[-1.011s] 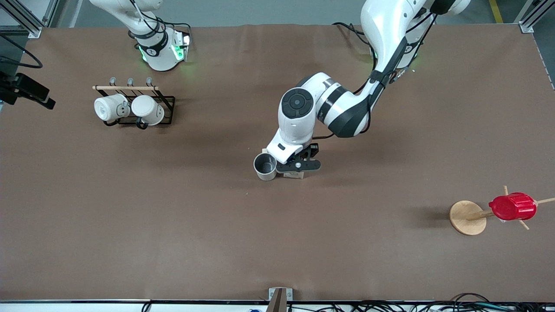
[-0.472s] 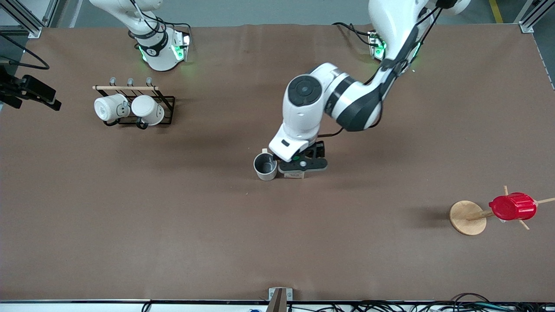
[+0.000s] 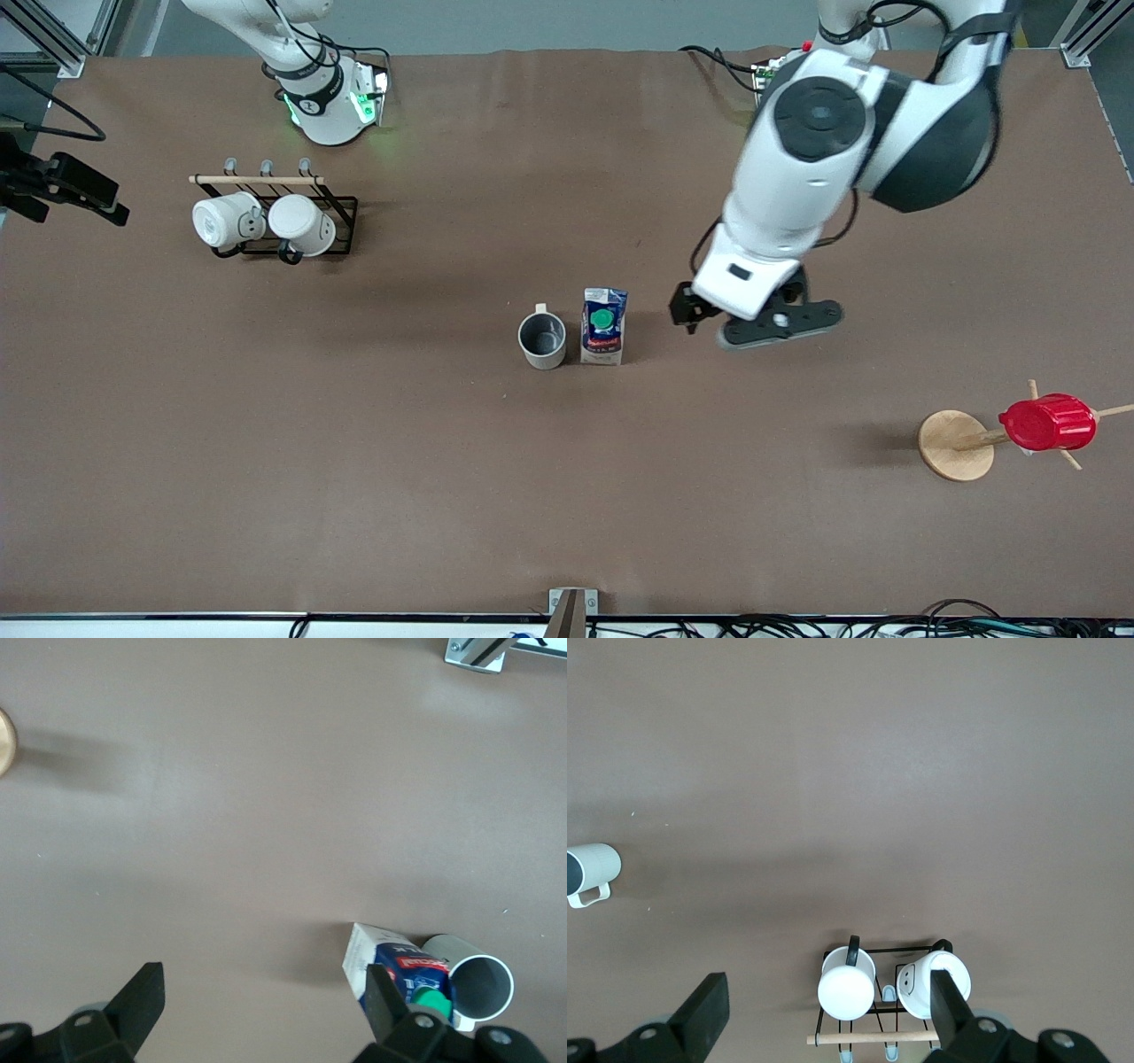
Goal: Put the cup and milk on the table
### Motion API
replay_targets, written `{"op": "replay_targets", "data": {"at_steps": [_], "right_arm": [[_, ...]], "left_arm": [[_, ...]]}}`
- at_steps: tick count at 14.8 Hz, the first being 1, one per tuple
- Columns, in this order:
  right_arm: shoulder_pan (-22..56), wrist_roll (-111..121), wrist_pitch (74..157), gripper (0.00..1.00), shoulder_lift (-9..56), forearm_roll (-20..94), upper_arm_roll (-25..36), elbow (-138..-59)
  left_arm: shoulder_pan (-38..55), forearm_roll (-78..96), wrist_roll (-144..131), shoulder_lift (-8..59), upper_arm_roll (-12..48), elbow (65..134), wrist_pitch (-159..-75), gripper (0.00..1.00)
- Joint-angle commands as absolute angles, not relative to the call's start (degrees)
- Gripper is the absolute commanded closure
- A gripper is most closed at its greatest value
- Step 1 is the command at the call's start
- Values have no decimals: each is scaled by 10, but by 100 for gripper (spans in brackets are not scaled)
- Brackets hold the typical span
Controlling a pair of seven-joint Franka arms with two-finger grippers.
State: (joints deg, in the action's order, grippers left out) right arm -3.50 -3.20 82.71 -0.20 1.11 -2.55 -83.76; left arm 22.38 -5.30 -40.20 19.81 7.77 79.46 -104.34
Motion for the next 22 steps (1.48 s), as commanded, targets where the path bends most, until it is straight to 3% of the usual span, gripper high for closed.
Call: {"op": "replay_targets", "data": {"at_steps": [1, 11, 22], "right_arm": [[-33, -27, 823, 0, -1, 14, -22, -831], [-33, -25, 822, 0, -1, 14, -22, -831], [-33, -25, 822, 0, -1, 14, -21, -831]], "left_arm": [[201, -36, -373, 184, 83, 814, -1044, 0], [131, -35, -269, 160, 83, 835, -1031, 0], [21, 24, -89, 41, 81, 947, -1031, 0]]}}
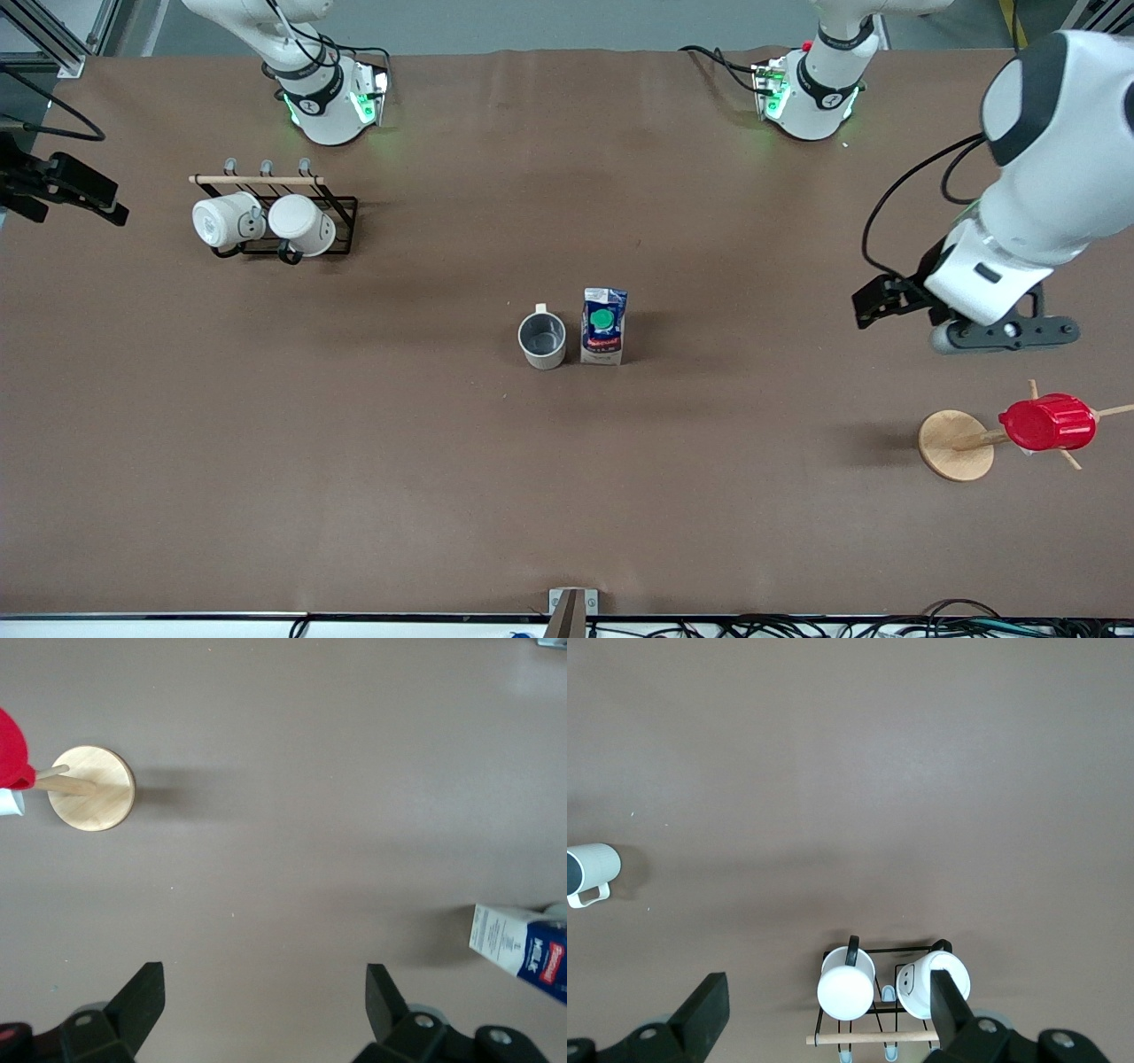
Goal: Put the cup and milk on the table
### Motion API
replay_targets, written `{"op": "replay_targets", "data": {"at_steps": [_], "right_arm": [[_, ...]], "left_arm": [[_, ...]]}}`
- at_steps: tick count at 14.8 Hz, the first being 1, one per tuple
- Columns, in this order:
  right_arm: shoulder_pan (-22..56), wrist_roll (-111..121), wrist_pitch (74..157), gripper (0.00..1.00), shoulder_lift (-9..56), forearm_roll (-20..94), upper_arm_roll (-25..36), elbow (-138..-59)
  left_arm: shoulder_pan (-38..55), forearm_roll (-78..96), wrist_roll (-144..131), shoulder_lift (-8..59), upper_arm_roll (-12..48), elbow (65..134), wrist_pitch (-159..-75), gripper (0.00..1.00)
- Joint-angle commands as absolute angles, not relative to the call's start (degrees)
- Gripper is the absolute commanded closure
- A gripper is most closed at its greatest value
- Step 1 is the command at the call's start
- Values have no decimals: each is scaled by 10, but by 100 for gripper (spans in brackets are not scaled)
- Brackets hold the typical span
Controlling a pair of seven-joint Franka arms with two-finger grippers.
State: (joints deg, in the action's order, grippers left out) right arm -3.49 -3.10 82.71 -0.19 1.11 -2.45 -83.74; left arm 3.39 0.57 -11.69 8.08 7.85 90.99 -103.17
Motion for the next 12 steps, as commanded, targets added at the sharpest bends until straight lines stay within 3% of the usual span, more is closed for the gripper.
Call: {"op": "replay_targets", "data": {"at_steps": [1, 7, 12], "right_arm": [[-34, -25, 822, 0, -1, 14, -21, -831], [-34, -26, 824, 0, 1, 15, -22, -831], [-33, -27, 824, 0, -1, 15, -22, -831]], "left_arm": [[20, 27, -85, 36, 77, 947, -1029, 0], [21, 26, -84, 21, 71, 928, -978, 0], [49, 26, -82, 20, 26, 913, -961, 0]]}}
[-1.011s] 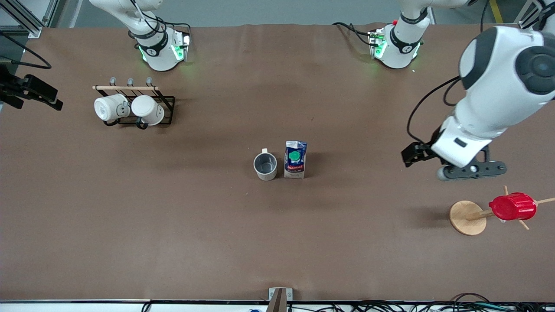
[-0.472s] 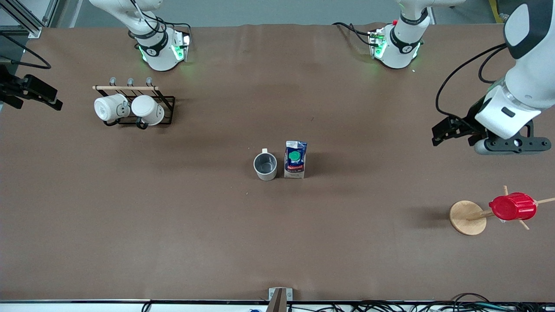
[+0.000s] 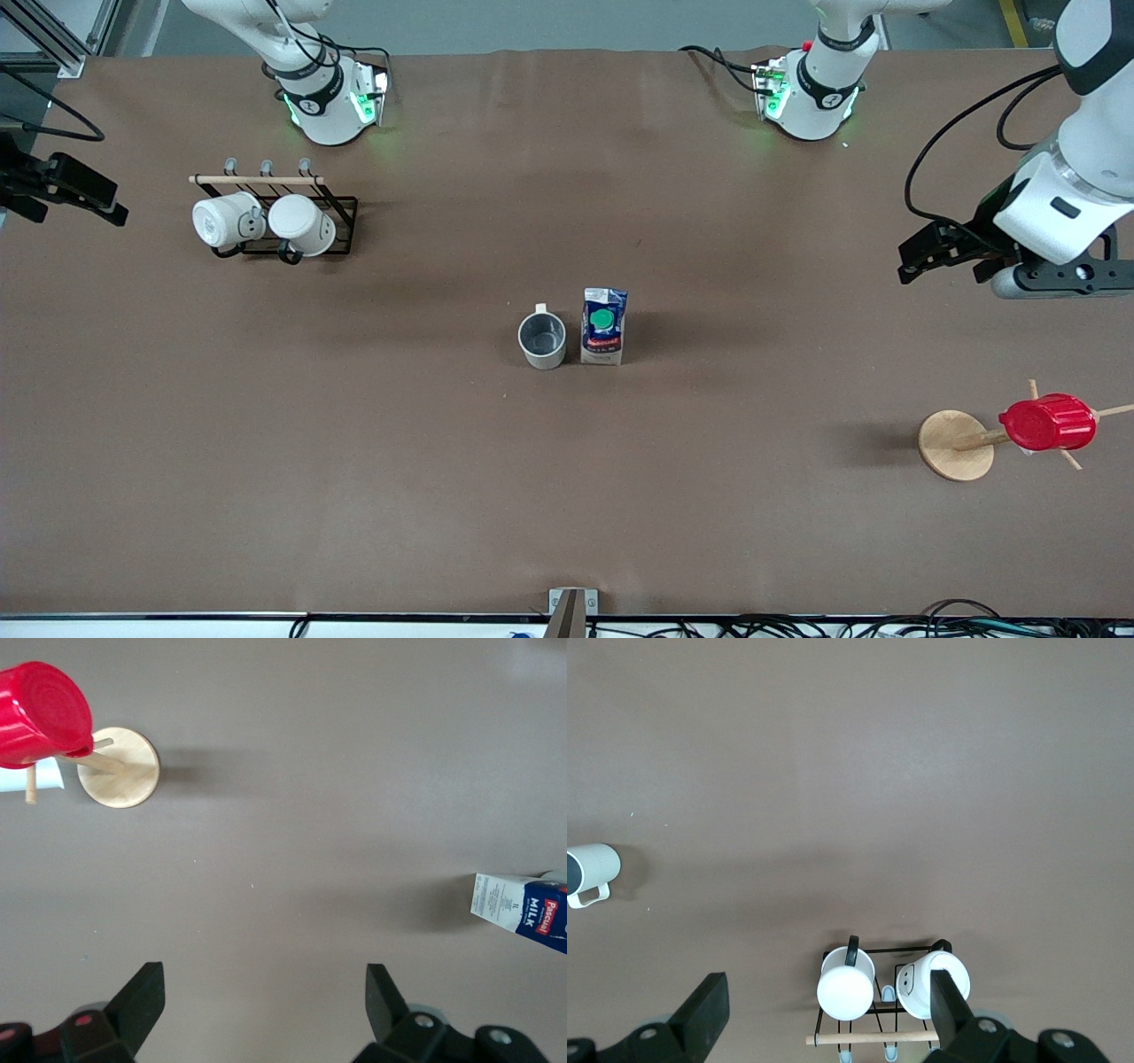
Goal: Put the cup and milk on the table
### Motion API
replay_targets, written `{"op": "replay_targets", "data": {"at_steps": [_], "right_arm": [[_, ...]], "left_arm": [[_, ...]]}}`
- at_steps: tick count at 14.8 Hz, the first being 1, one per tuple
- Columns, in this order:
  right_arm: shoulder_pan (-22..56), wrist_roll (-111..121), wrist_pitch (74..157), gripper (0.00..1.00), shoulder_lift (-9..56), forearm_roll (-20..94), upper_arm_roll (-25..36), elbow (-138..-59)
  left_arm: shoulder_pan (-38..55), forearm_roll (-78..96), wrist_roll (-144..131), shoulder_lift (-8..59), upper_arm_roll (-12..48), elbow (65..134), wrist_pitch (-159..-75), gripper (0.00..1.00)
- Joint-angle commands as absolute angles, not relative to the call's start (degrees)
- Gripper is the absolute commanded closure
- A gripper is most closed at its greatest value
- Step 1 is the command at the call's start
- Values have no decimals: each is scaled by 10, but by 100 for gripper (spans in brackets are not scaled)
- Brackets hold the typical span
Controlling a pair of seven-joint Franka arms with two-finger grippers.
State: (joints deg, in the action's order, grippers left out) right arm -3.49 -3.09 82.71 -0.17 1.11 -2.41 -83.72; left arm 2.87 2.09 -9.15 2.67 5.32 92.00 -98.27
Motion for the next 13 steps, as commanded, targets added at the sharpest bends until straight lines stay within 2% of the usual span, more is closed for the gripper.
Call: {"op": "replay_targets", "data": {"at_steps": [1, 7, 13], "right_arm": [[-33, -26, 824, 0, -1, 16, -22, -831], [-34, -26, 822, 0, -1, 17, -22, -831], [-36, -26, 823, 0, -1, 18, -21, -831]], "left_arm": [[63, 25, -83, 19, 9, 915, -955, 0], [61, -4, -83, 9, 11, 922, -962, 0], [60, 5, -81, -42, 11, 996, -999, 0]]}}
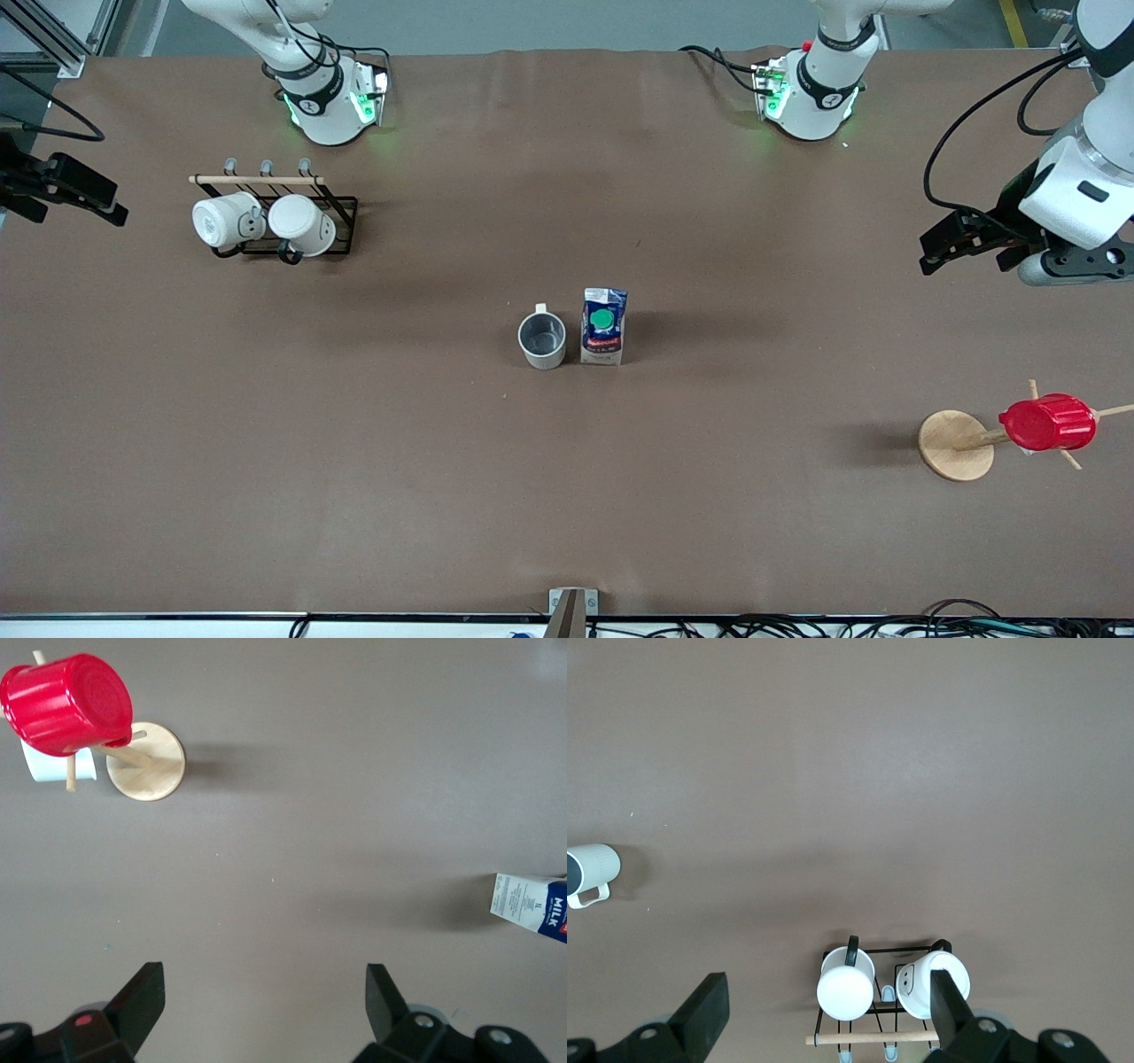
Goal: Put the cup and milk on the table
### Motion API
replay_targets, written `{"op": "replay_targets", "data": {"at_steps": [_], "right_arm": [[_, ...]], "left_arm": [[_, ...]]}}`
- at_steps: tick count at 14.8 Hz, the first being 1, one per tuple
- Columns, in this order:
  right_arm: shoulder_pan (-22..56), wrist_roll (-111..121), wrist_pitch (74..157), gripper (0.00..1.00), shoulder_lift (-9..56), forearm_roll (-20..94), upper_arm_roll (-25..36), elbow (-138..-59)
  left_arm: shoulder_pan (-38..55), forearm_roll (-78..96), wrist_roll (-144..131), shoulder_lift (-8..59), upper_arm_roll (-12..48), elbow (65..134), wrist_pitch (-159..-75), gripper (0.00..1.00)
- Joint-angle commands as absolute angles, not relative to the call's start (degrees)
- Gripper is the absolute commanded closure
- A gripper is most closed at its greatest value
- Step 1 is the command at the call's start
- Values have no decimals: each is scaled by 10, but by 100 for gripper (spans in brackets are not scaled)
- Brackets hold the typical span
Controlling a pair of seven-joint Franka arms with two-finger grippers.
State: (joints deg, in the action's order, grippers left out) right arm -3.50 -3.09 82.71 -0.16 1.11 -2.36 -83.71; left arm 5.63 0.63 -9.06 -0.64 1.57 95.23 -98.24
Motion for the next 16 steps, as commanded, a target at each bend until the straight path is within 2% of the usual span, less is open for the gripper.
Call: {"op": "replay_targets", "data": {"at_steps": [1, 16], "right_arm": [[-36, -26, 822, 0, -1, 18, -21, -831], [-35, -26, 821, 0, -1, 18, -21, -831]], "left_arm": [[60, 9, -81, -43, 11, 998, -999, 0], [62, 2, -79, -36, 11, 993, -980, 0]]}}
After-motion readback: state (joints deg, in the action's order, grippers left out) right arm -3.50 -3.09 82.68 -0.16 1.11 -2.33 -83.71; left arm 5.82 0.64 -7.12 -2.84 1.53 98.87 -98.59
